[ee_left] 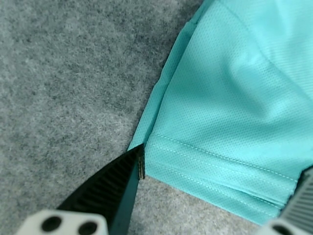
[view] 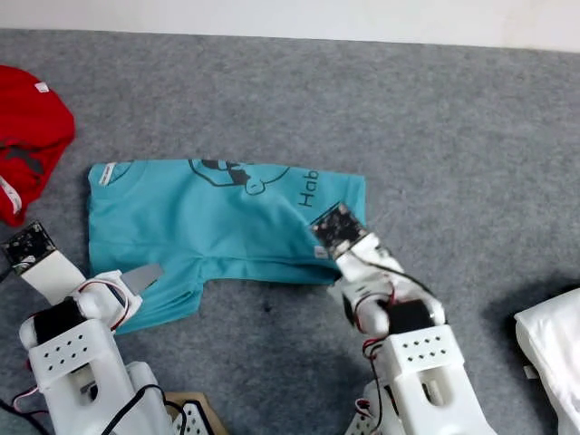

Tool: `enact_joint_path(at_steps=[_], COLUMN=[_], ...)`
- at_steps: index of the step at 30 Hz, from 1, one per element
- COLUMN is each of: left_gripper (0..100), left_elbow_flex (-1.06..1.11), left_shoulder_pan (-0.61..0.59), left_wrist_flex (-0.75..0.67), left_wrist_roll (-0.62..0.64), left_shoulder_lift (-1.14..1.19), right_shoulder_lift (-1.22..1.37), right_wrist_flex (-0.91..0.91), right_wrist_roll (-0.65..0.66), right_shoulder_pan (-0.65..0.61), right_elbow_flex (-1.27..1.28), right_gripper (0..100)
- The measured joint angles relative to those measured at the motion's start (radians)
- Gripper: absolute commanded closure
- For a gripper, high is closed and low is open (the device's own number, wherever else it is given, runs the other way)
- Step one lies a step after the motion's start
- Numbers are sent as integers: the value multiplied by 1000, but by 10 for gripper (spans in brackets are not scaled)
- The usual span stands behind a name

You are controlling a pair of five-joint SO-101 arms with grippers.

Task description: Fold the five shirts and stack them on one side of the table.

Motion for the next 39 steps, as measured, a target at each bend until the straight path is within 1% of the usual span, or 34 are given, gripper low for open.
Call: enact_joint_path(at_steps=[6,10,15,26,29,32,35,39], left_gripper=[543,543,543,546,607,663,665,665], left_elbow_flex=[20,64,72,86,86,86,84,44], left_shoulder_pan=[0,-17,-34,-35,-32,5,29,60], left_wrist_flex=[-2,-83,-117,-118,-118,-118,-117,-58], left_wrist_roll=[0,0,0,0,0,0,0,0], left_shoulder_lift=[0,0,0,0,0,0,0,0], right_shoulder_lift=[0,0,0,0,0,0,0,0], right_wrist_flex=[109,166,193,193,193,193,193,193], right_wrist_roll=[2,6,6,6,6,6,6,6], right_shoulder_pan=[75,89,89,89,89,89,89,89], right_elbow_flex=[-218,-290,-296,-296,-296,-296,-296,-296], right_gripper=[796,796,796,797,797,797,797,797])
